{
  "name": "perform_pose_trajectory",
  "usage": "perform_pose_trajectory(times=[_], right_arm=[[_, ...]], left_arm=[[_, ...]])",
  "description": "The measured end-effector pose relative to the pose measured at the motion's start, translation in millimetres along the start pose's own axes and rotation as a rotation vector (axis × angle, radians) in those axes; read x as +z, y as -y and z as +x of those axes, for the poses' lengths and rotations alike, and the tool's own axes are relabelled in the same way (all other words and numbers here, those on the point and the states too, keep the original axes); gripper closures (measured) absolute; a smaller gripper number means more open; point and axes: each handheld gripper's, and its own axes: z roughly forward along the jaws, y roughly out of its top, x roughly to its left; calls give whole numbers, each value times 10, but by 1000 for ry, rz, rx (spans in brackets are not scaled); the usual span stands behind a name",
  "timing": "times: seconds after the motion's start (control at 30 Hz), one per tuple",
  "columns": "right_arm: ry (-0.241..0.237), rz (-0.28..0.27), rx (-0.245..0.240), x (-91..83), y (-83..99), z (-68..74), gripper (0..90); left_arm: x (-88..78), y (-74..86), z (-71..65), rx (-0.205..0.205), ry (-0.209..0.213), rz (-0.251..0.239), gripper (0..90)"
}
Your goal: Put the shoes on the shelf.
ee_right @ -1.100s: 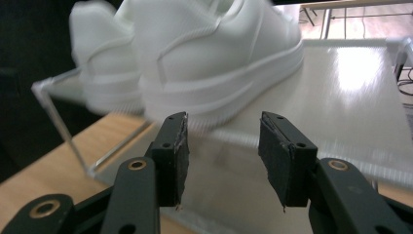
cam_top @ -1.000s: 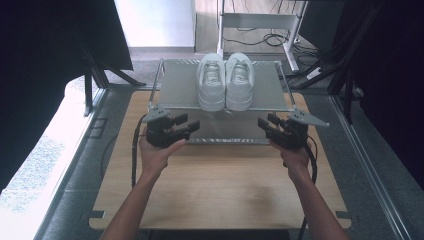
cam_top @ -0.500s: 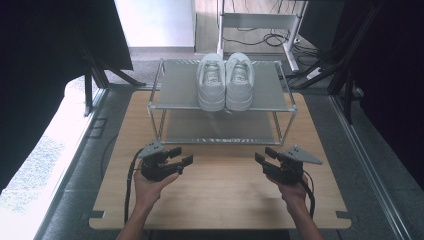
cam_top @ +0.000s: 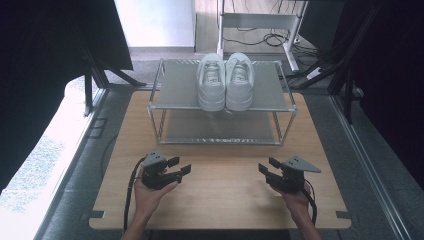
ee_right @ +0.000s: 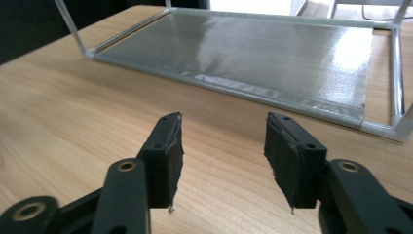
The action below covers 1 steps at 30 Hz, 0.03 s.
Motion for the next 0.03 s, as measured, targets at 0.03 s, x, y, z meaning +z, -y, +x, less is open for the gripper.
perform_pose_trajectory(times=[0.03], right_arm=[[0, 14, -12, 9, 12, 5, 443]], left_arm=[[-2, 0, 8, 2, -4, -3, 404]])
